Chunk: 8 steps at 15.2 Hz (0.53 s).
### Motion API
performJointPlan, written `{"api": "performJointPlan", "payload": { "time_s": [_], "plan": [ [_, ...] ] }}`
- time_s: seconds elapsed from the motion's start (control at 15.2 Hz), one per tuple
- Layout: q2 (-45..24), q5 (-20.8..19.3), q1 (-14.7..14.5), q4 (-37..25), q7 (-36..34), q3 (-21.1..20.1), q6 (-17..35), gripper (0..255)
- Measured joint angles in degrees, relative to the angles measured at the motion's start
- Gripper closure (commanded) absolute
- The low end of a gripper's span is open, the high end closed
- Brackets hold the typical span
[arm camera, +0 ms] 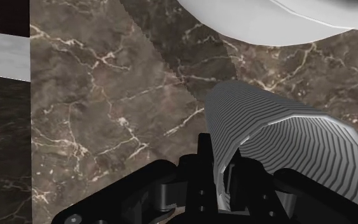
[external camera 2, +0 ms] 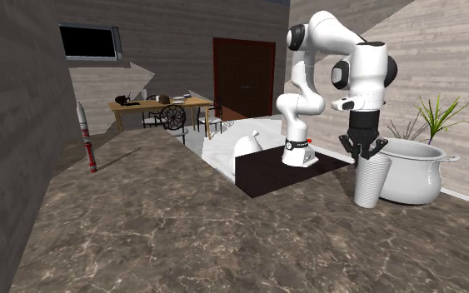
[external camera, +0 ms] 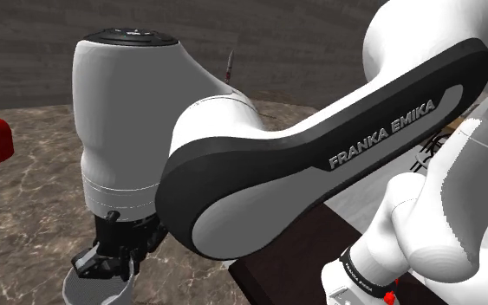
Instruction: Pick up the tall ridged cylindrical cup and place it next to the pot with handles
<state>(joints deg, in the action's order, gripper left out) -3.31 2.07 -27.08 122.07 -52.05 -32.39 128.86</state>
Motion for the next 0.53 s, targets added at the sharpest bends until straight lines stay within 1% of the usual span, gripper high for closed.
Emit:
{"api": "performJointPlan", "payload": {
  "time_s": [0.46, 0.53],
  "plan": [
    [-0.7, -0.4, -0.1, 0.4, -0.2, 0.0, 1.0, 255],
    [-0.7, -0.4, -0.1, 0.4, -0.2, 0.0, 1.0, 0]
  ]
}}
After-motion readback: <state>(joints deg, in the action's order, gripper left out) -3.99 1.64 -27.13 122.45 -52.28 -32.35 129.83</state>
